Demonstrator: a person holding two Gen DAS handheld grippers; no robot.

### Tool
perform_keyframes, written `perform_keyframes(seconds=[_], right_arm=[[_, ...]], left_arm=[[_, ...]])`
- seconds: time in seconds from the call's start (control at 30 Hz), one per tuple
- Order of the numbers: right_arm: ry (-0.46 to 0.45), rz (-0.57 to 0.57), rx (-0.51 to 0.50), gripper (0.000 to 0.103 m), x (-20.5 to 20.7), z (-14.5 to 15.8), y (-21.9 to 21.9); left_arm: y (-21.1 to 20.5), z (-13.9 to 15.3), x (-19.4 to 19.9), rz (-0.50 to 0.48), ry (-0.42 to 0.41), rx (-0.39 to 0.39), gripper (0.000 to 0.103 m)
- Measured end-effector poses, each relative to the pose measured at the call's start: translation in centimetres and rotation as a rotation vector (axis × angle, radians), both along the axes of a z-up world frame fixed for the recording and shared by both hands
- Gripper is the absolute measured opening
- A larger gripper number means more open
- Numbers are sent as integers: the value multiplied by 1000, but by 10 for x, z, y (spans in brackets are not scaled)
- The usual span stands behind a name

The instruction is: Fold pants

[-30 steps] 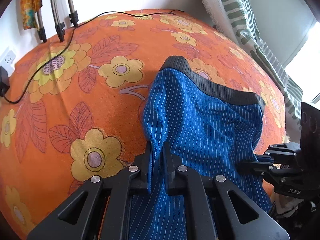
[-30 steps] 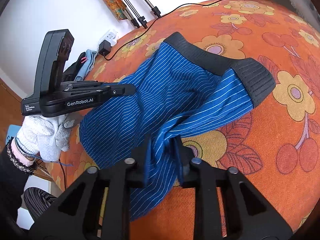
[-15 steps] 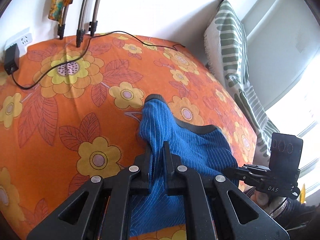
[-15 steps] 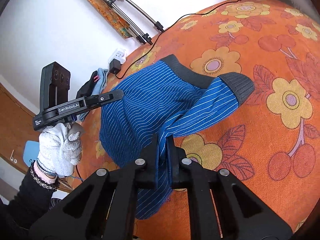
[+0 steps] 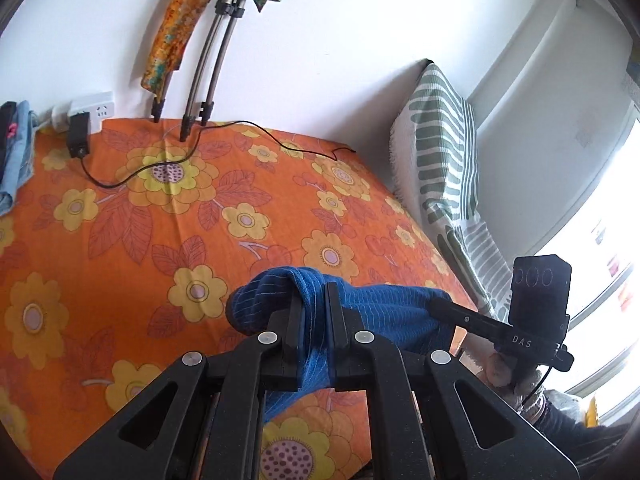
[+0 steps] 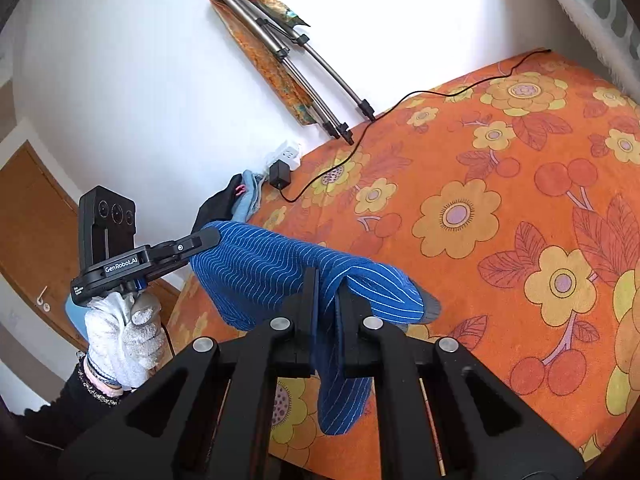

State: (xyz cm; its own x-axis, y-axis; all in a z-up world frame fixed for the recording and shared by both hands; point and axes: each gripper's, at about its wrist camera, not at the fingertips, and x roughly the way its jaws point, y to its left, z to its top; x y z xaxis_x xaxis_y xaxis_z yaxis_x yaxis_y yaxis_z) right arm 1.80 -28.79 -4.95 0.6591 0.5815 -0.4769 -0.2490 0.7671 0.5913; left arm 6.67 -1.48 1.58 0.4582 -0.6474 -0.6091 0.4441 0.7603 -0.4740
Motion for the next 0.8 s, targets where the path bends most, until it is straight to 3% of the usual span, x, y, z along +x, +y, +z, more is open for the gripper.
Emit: perform_keyframes(seconds=[0.23, 0.4, 0.57, 0.8], right_arm=[[26, 155, -31, 7, -28, 5, 26], [83, 264, -17, 7, -48, -1, 42], [164, 299, -37, 7, -32, -17, 58], [271, 277, -52, 7, 25, -44, 68]], left_arm=[[30, 12, -74, 98, 19, 2, 7], [49, -1, -109, 170, 115, -11, 7], [61, -27, -98, 214, 184, -9, 7], [78, -66, -40, 270, 250, -39, 7]])
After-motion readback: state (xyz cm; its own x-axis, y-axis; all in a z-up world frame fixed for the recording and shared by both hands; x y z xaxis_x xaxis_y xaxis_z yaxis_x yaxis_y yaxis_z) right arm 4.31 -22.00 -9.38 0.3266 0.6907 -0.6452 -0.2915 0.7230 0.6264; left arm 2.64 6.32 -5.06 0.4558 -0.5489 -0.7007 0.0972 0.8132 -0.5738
